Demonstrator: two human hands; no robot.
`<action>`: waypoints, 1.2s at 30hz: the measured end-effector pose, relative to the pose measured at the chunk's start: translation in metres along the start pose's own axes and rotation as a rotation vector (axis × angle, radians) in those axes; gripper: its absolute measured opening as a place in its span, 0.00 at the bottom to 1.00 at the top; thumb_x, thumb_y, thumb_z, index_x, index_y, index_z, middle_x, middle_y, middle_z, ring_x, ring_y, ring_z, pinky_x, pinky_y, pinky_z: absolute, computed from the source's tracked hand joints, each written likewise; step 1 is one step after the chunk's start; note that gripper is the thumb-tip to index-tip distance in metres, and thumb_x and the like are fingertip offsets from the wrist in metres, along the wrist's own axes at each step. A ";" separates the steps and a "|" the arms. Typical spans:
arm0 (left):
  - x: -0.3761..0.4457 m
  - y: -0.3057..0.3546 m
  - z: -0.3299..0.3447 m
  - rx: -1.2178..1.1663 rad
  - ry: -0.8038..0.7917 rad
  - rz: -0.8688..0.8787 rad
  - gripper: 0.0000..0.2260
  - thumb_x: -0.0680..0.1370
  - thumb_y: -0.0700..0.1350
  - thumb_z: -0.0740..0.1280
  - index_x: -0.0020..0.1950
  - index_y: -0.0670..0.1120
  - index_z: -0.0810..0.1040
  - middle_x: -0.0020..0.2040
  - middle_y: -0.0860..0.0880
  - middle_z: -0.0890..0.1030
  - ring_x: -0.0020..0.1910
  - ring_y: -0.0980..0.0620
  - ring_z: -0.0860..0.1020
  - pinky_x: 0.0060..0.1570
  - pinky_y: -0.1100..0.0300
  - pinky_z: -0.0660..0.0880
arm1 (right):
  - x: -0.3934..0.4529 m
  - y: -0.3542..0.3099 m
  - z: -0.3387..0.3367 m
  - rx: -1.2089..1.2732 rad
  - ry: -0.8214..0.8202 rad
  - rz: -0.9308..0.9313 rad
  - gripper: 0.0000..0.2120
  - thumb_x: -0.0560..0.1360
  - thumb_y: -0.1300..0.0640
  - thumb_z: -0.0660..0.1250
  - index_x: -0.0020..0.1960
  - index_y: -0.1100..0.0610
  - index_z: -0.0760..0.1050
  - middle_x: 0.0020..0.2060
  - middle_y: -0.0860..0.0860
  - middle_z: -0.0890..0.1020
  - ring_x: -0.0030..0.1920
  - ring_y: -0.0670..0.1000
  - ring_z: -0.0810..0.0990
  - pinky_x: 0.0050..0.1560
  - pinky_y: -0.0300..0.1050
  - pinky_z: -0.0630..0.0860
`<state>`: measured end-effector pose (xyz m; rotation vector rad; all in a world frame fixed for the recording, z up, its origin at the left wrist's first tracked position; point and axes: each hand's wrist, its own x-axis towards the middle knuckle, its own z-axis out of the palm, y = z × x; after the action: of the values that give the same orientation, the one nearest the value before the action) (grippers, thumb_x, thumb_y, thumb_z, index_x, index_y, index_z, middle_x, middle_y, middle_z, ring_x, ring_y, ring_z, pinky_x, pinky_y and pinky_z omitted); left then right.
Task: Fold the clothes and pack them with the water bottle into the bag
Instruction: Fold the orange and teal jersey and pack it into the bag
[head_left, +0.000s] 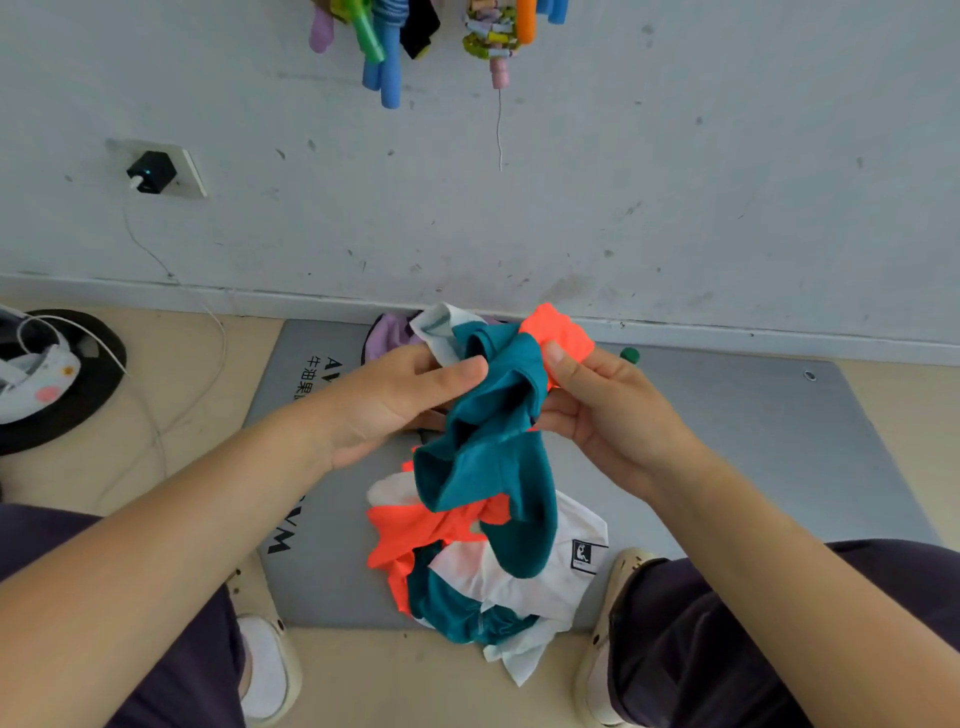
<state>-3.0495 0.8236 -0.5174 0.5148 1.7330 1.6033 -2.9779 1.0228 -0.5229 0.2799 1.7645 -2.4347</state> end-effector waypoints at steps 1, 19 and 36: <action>0.000 0.000 0.001 0.024 0.058 0.034 0.41 0.57 0.68 0.76 0.60 0.42 0.76 0.57 0.42 0.82 0.59 0.43 0.78 0.66 0.50 0.71 | 0.000 0.000 0.001 0.029 0.026 -0.003 0.13 0.71 0.51 0.67 0.49 0.59 0.82 0.42 0.56 0.86 0.39 0.52 0.85 0.44 0.43 0.82; 0.002 -0.006 0.002 0.436 0.561 0.216 0.09 0.80 0.51 0.66 0.41 0.49 0.77 0.32 0.51 0.72 0.39 0.49 0.73 0.40 0.56 0.68 | -0.005 0.004 0.026 -0.359 0.051 0.139 0.25 0.80 0.48 0.63 0.51 0.73 0.77 0.36 0.58 0.84 0.34 0.52 0.82 0.35 0.42 0.78; -0.007 0.007 -0.005 0.260 -0.054 0.168 0.15 0.66 0.55 0.76 0.44 0.51 0.75 0.35 0.52 0.81 0.33 0.57 0.75 0.35 0.67 0.70 | -0.012 -0.002 0.015 -0.585 -0.447 -0.036 0.15 0.77 0.62 0.68 0.62 0.63 0.75 0.58 0.57 0.81 0.61 0.54 0.79 0.66 0.54 0.73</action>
<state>-3.0496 0.8164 -0.5092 0.8417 1.9105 1.4674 -2.9674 1.0090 -0.5138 -0.3282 2.1350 -1.6952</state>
